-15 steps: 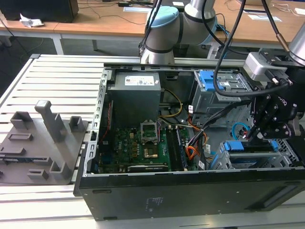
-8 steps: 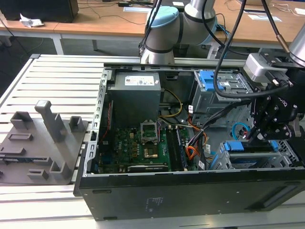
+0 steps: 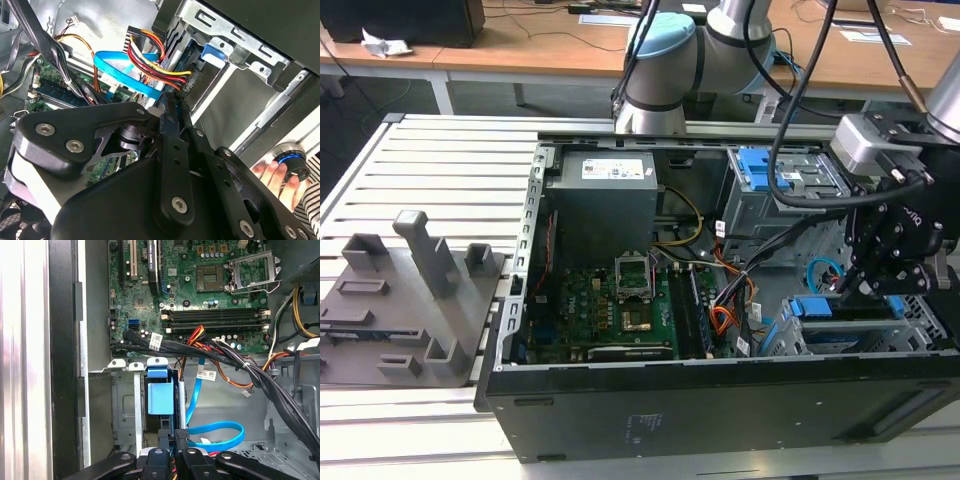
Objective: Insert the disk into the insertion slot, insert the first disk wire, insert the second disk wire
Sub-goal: 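Insert the second disk wire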
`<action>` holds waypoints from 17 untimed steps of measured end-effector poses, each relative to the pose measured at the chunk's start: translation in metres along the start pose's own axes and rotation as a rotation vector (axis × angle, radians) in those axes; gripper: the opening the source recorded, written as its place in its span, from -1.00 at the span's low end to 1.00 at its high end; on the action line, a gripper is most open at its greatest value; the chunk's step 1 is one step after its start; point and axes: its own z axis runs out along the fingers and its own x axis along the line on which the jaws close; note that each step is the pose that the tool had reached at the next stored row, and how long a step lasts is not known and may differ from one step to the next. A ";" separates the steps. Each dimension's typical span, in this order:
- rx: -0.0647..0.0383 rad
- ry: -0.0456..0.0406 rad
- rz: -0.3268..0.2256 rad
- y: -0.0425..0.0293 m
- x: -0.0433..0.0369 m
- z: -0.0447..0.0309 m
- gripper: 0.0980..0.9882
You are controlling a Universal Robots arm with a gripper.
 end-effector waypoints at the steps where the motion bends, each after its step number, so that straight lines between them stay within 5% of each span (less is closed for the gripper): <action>1: 0.000 -0.0006 0.000 0.0001 0.0002 -0.0034 -0.86; 4: 0.000 0.0015 0.000 0.0007 0.0006 -0.0121 -0.86; 17: -0.003 0.0035 -0.020 -0.0004 -0.0006 -0.0060 -0.86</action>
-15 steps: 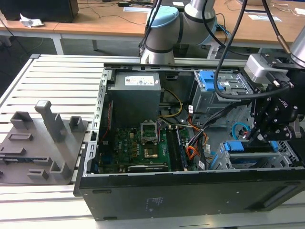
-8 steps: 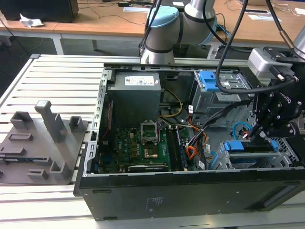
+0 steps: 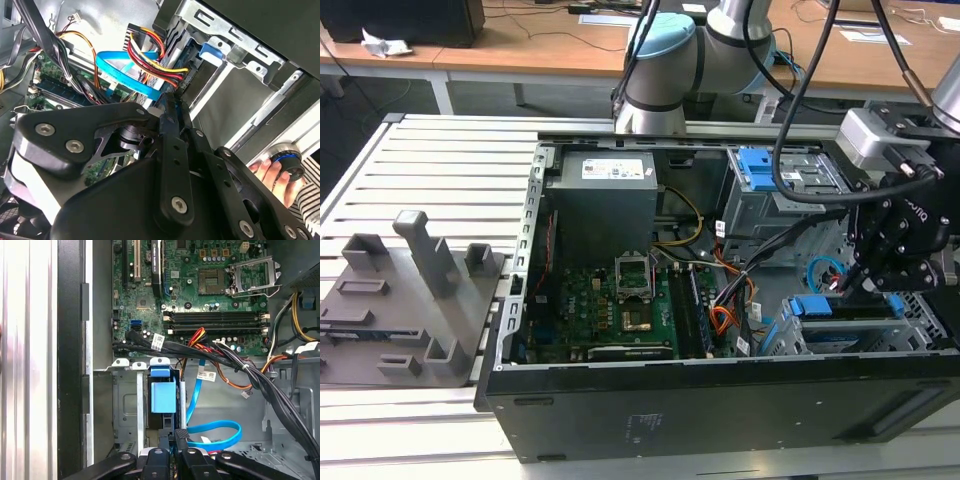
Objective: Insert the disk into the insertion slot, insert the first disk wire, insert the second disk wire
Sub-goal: 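Insert the second disk wire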
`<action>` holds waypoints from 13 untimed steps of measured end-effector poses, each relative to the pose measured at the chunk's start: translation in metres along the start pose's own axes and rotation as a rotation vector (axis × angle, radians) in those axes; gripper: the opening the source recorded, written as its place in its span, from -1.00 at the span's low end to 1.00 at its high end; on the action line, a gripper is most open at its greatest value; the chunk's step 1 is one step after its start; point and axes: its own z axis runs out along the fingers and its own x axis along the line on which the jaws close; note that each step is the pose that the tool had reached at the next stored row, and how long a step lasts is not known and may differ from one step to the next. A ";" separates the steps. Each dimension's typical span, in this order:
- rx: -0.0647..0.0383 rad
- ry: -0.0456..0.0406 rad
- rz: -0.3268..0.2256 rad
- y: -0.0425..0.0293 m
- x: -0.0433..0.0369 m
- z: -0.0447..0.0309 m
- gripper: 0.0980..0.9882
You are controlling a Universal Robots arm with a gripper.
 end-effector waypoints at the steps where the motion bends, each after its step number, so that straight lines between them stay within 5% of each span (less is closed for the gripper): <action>1: 0.000 0.0000 0.000 0.0000 0.0000 0.0006 -0.86; 13: -0.001 0.0006 0.000 -0.0022 -0.0004 0.0074 -0.86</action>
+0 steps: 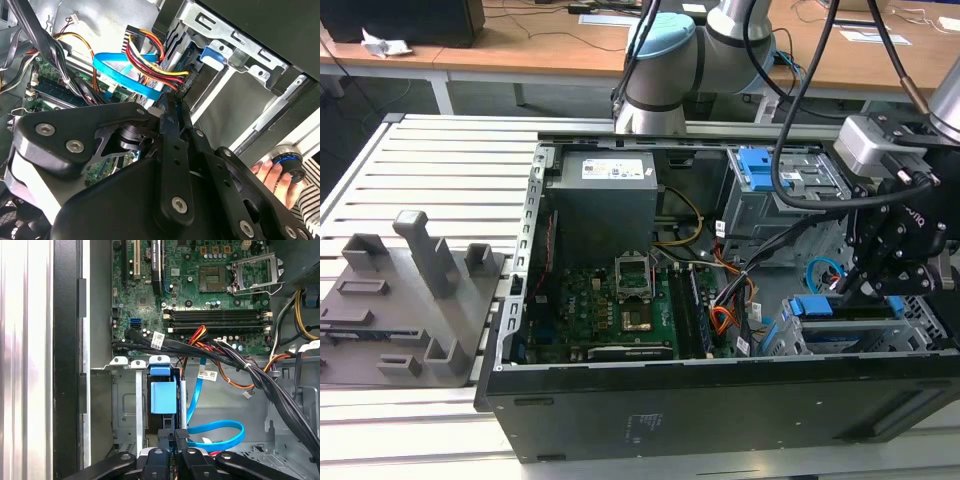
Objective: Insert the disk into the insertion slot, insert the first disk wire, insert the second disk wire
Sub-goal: 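Insert the second disk wire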
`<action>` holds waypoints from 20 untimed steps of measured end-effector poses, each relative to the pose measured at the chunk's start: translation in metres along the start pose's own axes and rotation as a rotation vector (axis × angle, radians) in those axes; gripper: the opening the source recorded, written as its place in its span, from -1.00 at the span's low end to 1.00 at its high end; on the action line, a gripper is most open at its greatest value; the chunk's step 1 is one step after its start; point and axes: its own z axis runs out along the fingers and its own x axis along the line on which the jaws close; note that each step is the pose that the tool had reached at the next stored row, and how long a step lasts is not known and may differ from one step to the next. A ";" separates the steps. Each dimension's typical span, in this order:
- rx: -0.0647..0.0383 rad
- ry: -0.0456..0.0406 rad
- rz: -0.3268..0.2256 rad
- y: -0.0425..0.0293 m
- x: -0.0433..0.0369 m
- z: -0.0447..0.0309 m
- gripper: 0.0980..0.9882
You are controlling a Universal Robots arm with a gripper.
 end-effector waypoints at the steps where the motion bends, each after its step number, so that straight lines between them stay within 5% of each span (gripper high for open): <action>1: 0.000 -0.0003 0.000 0.0000 0.0000 0.0004 -0.86; 8: 0.000 0.0018 0.000 0.0000 -0.0001 0.0003 -0.69; 9: 0.000 0.0041 0.000 0.0006 0.0001 -0.0096 -0.69; 13: 0.000 0.0048 0.000 0.0018 -0.0011 -0.0293 -0.69; 15: 0.000 0.0049 0.000 0.0027 -0.0027 -0.0445 -0.98; 17: 0.000 0.0048 0.000 0.0035 -0.0027 -0.0580 -0.98; 20: 0.000 0.0048 0.000 0.0036 -0.0027 -0.0593 -0.98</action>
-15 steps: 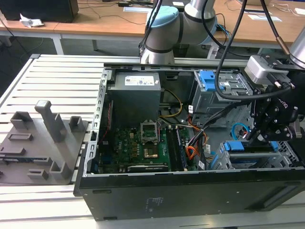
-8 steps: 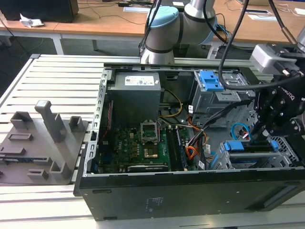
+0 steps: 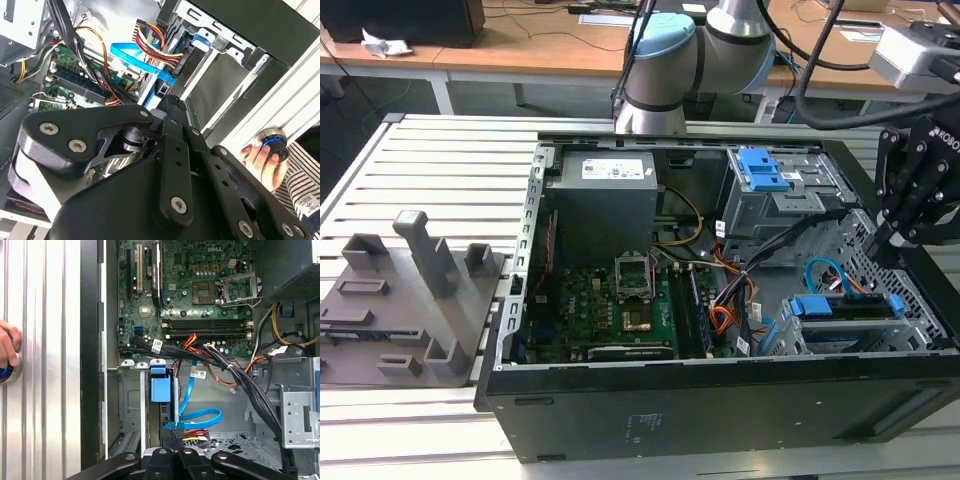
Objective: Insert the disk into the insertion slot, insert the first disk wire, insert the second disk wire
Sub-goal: 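Insert the second disk wire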
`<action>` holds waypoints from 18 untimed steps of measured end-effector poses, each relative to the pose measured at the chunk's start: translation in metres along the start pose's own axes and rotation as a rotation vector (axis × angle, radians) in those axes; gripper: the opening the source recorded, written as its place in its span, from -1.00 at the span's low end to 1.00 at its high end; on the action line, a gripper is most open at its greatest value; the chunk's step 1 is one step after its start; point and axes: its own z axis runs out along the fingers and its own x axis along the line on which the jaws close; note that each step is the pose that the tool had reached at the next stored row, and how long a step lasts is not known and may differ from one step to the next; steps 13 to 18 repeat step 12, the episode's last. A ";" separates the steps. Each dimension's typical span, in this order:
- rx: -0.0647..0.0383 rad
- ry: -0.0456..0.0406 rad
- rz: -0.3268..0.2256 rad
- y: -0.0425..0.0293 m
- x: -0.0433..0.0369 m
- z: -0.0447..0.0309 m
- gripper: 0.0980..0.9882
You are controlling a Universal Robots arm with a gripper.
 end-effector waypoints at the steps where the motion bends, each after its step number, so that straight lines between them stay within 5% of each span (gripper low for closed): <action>1: 0.000 0.0003 0.000 0.0006 0.0000 -0.0001 -0.98; 5: 0.000 -0.0001 0.000 0.0156 0.0003 0.0009 -0.98; 18: 0.000 0.0001 0.000 0.0158 0.0003 0.0008 -0.98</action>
